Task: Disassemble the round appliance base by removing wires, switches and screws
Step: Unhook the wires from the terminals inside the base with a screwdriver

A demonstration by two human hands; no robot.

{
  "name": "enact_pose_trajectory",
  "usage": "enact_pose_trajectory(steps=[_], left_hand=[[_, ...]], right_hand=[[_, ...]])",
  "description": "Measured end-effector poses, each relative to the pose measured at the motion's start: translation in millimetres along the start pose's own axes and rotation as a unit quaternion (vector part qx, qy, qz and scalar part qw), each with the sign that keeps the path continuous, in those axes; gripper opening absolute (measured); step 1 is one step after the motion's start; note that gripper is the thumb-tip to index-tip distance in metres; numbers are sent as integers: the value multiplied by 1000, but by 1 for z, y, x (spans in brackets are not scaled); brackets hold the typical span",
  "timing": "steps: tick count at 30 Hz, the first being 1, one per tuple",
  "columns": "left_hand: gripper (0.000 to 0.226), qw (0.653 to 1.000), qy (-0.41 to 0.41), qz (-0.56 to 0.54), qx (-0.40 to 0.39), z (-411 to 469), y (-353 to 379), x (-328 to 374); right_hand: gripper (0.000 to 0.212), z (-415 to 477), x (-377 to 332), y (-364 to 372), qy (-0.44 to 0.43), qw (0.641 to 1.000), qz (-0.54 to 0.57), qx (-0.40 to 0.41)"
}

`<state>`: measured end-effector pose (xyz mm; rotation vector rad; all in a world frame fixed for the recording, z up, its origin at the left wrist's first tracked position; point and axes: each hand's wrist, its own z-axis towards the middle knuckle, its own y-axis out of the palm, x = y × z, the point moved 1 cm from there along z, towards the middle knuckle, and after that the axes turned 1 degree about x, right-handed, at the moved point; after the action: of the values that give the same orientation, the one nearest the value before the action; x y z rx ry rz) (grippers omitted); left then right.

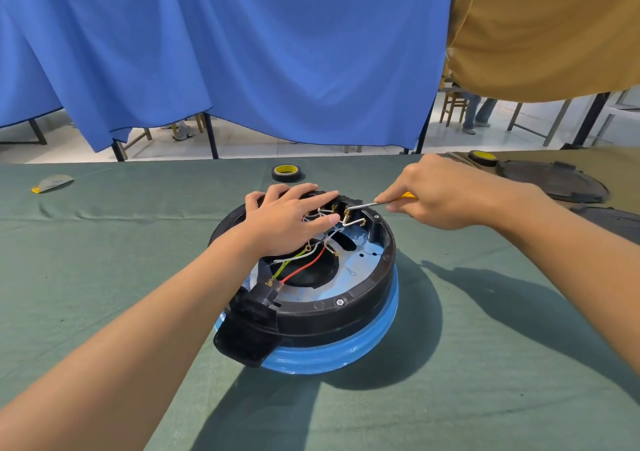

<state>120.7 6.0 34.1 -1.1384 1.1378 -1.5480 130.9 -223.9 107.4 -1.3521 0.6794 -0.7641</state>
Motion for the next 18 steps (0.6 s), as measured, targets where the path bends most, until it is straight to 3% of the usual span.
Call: enact_pose_trajectory(steps=[14, 18], left_hand=[[49, 1000, -3, -3, 1, -1, -2, 0], [49, 1000, -3, -2, 0, -1, -1, 0]], right_hand=[[20, 41, 27, -14, -11, 980, 156, -123], [20, 41, 19, -10, -11, 990, 108, -87]])
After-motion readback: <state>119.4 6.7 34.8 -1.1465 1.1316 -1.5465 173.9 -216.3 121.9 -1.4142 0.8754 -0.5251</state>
